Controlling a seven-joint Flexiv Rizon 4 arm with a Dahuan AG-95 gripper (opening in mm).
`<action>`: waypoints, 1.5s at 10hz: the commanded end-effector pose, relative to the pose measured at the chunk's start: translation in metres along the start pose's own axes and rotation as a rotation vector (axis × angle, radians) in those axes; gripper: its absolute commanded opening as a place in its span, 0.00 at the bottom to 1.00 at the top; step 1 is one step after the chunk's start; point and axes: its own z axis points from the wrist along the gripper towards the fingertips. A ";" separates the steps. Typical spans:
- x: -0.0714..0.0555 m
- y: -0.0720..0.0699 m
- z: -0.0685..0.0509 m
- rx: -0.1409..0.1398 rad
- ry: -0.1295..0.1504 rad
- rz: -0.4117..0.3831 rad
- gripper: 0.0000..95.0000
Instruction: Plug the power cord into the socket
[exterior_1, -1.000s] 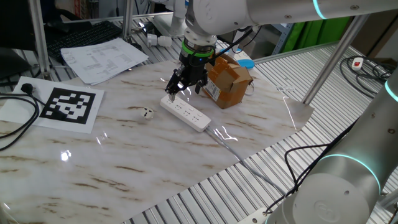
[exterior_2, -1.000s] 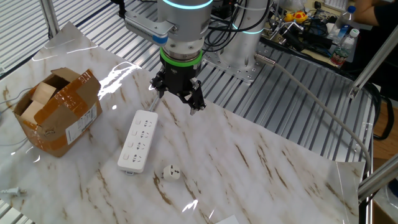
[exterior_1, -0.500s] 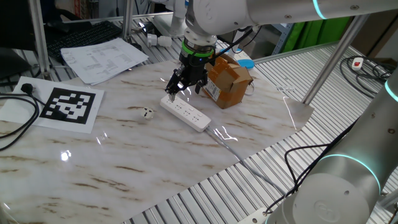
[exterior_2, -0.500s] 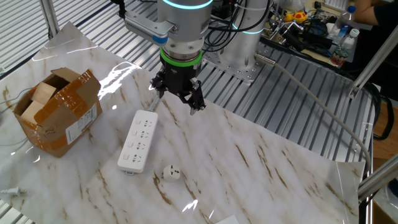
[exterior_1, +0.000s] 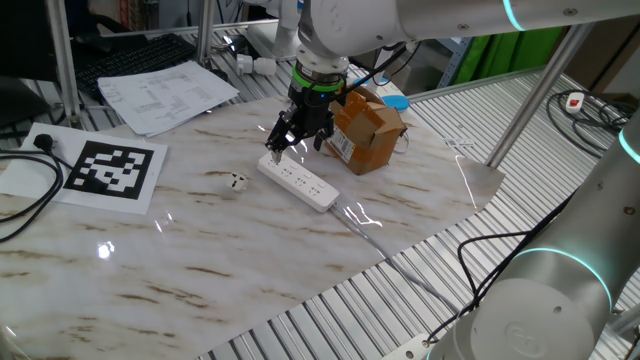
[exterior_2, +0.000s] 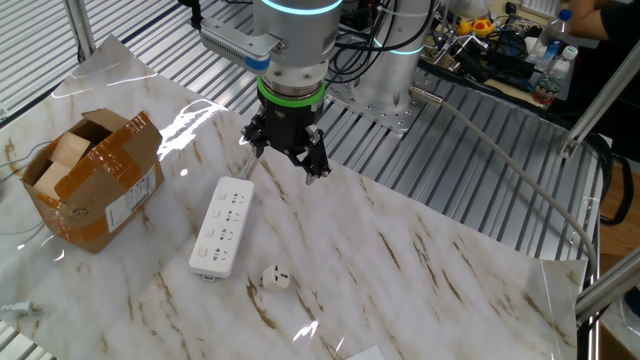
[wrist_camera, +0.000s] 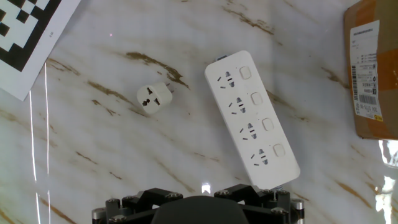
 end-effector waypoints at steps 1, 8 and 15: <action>0.000 0.000 0.000 0.000 0.000 0.000 1.00; 0.045 0.044 0.014 -0.006 0.110 0.425 0.00; 0.036 0.061 0.041 -0.013 0.169 0.590 0.00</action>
